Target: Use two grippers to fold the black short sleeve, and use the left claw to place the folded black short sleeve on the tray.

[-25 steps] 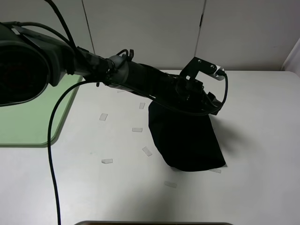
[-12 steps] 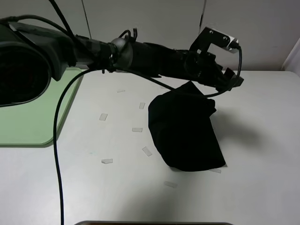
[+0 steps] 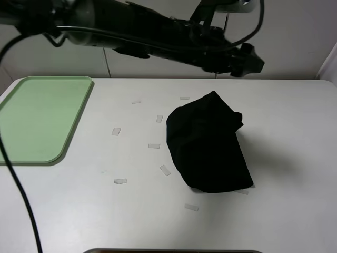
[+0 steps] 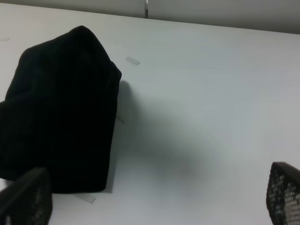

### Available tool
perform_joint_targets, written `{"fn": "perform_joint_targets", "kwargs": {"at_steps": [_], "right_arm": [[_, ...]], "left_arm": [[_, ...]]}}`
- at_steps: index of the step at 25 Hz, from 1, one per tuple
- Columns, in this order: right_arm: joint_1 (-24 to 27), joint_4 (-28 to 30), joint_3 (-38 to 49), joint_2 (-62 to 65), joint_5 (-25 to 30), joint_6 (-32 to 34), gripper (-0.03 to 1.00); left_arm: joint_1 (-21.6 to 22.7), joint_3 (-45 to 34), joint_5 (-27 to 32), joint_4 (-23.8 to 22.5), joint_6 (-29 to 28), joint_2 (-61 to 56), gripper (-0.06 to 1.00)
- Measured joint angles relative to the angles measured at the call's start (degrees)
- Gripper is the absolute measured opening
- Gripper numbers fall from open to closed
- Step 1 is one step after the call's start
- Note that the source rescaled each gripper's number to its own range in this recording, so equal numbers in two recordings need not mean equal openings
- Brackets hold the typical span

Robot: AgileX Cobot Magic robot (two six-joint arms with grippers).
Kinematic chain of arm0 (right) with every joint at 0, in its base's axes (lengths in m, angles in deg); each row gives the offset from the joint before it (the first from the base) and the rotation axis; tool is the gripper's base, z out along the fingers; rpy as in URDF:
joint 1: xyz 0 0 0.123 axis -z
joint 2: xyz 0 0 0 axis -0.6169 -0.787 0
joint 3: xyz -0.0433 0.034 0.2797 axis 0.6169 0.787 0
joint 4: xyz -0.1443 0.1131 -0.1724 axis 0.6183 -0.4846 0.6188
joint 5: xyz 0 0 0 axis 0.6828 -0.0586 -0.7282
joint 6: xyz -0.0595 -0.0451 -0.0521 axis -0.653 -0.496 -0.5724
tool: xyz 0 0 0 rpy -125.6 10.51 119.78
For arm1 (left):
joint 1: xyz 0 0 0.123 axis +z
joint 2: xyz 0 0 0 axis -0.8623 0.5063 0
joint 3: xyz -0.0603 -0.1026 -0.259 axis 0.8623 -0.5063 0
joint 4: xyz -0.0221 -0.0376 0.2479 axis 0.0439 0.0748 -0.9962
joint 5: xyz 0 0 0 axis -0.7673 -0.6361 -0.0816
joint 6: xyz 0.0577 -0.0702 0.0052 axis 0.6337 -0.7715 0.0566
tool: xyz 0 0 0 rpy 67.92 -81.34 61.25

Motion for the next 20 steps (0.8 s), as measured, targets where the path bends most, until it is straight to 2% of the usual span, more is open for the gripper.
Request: {"fn": "perform_joint_targets", "kwargs": {"at_steps": [4, 8, 14, 20], "right_arm": [[0.00, 0.00, 0.00, 0.00, 0.00, 0.00, 1.00], [0.00, 0.00, 0.00, 0.00, 0.00, 0.00, 1.00], [0.00, 0.00, 0.00, 0.00, 0.00, 0.00, 1.00], [0.00, 0.00, 0.00, 0.00, 0.00, 0.00, 1.00]], "left_arm": [[2.54, -14.07, -0.04, -0.58, -2.83, -7.10, 0.77], [4.20, -22.62, 0.33, 1.61, -3.00, -9.89, 0.77], [4.27, -27.81, 1.16, 7.86, -1.64, -10.00, 0.77], [4.27, -28.07, 1.77, 12.95, -0.51, -6.37, 0.77]]}}
